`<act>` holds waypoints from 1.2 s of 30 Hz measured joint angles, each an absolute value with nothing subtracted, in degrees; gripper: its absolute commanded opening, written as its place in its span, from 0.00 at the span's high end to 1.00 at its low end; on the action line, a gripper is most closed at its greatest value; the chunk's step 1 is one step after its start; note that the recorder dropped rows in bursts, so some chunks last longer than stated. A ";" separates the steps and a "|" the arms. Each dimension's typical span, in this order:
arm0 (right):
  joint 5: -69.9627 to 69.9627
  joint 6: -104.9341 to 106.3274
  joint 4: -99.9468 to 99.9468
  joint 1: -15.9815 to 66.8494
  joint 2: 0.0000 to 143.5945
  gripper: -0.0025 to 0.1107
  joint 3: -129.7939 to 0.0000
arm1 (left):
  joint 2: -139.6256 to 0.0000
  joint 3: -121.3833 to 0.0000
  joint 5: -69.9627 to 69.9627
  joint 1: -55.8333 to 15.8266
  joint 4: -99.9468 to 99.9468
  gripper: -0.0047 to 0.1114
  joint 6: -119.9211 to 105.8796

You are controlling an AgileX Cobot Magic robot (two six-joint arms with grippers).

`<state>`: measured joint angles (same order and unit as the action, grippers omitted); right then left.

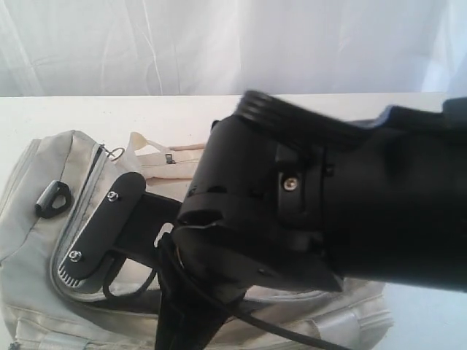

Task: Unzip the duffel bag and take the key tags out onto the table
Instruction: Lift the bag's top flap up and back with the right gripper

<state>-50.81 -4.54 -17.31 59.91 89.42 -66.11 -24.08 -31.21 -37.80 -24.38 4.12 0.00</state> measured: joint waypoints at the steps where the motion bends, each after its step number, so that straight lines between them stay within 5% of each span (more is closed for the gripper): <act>1: -50.53 -4.54 -18.10 59.91 89.42 0.98 -66.46 | -23.99 -31.21 -37.71 -24.38 4.12 0.96 0.00; 14: -44.05 -9.64 -34.23 51.65 90.95 0.98 -78.17 | -23.71 -31.21 -37.58 -24.38 4.12 0.96 0.77; 25: -33.35 0.93 -19.33 35.45 96.84 0.98 -83.76 | -23.71 -31.21 -37.47 -24.38 4.12 0.96 1.17; 36: -33.99 7.63 -17.41 28.11 107.48 0.94 -93.94 | -23.71 -31.21 -37.12 -24.38 4.12 0.96 1.43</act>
<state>-33.99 7.63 -17.41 28.11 107.48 -93.94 -23.71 -31.21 -37.12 -24.38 4.12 1.43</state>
